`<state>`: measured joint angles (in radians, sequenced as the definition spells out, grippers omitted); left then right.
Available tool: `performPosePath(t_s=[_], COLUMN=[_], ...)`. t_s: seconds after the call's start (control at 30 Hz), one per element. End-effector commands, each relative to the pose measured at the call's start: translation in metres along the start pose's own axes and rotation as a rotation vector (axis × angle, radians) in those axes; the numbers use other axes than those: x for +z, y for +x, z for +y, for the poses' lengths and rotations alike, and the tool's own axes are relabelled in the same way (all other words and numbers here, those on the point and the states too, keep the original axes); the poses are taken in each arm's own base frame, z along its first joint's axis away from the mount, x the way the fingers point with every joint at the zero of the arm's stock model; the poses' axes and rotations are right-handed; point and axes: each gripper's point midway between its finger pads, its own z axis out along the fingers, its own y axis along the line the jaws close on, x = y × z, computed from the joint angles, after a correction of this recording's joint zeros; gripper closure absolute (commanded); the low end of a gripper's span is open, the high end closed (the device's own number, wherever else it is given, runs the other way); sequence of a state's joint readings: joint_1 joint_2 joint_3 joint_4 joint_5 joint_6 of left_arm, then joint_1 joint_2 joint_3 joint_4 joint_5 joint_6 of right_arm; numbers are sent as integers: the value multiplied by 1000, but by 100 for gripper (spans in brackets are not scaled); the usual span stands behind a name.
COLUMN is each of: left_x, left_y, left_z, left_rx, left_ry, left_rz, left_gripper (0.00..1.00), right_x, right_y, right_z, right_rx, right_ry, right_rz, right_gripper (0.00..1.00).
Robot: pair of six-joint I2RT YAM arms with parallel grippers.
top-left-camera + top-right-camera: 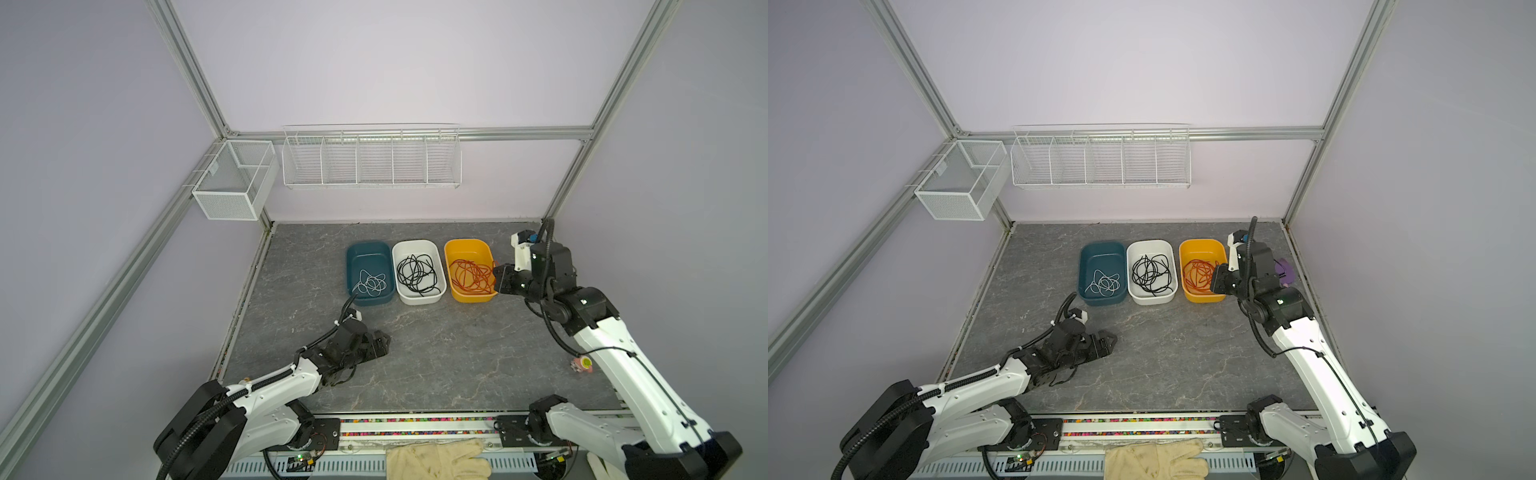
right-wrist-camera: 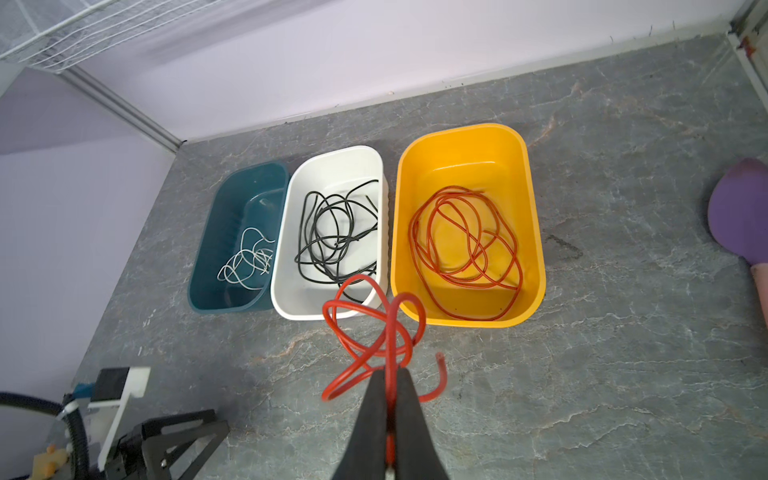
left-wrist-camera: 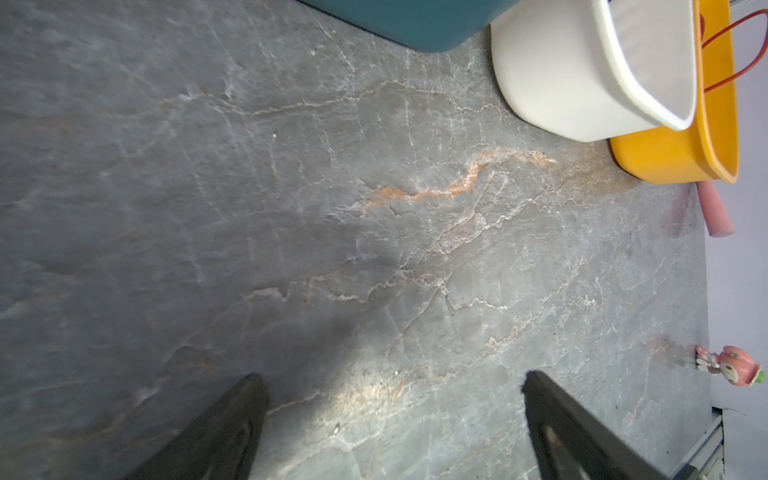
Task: Untangle the cables
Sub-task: 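Lift the red wire and carry it over the yellow tub with the right gripper, then lower the red wire into the yellow tub and open the right gripper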
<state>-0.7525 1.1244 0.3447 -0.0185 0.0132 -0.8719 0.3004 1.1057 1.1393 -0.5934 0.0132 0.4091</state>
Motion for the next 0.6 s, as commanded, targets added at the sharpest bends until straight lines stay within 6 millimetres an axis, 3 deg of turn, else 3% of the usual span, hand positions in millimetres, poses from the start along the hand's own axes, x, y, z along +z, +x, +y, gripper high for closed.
performPosePath(t_s=[0.0, 0.13, 0.17, 0.23, 0.57], left_x=[1, 2, 2, 4, 8], left_y=[-2, 0, 0, 0, 3], left_z=[-6, -6, -6, -7, -6], left_rx=[-17, -1, 2, -1, -4], left_ry=[14, -8, -10, -6, -6], left_rz=[7, 39, 43, 45, 60], left_gripper=[4, 4, 4, 4, 5], right_x=[20, 48, 54, 69, 131], right_y=[-17, -25, -29, -30, -14], right_z=[-3, -9, -23, -28, -50], right_rx=[118, 166, 190, 209, 265], right_ry=[-43, -46, -17, -12, 40], right_rz=[-18, -6, -9, 11, 99], right_gripper=[94, 94, 94, 94, 94])
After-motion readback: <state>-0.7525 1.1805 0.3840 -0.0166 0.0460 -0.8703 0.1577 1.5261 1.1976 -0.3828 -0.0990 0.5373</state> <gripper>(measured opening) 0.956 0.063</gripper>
